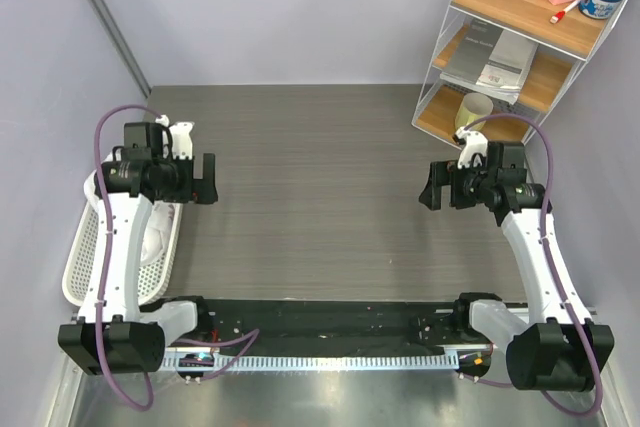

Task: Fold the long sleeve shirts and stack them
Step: Grab the shirt from the pile

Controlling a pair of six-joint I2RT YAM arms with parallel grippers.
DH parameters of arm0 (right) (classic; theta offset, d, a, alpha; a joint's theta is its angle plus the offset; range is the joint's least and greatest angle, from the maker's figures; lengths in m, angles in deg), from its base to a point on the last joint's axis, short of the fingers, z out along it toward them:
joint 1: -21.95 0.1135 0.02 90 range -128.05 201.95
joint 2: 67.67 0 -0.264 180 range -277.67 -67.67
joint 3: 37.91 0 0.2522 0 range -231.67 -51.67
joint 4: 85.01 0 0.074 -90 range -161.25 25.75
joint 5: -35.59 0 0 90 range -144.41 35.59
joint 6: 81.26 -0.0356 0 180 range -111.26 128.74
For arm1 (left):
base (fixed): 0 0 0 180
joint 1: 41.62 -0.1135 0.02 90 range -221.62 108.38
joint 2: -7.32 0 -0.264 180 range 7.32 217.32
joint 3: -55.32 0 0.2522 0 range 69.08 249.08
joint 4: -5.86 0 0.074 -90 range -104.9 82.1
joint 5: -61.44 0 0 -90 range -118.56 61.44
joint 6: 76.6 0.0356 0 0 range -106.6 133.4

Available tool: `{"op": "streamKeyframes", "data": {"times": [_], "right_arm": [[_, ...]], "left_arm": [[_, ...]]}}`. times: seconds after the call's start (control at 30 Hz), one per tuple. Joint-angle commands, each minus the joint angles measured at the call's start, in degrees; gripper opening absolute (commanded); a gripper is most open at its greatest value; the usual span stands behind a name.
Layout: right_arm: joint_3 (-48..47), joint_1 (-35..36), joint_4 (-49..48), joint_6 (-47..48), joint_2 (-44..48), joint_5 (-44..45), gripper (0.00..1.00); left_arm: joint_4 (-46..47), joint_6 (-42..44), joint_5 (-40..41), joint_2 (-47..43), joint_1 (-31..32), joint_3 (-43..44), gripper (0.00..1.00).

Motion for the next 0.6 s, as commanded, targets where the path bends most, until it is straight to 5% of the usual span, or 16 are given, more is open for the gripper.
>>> {"op": "streamKeyframes", "data": {"times": [0.0, 0.57], "right_arm": [[-2.97, -0.25, 0.25, 1.88, -0.91, -2.13, 1.0], [-4.82, -0.25, 3.59, 4.26, -4.77, -8.46, 1.0]], "left_arm": [[-2.09, 0.75, -0.07, 2.17, -0.55, 5.02, 1.0], [2.37, 24.39, 4.15, 13.5, -29.73, 3.8, 1.0]]}}
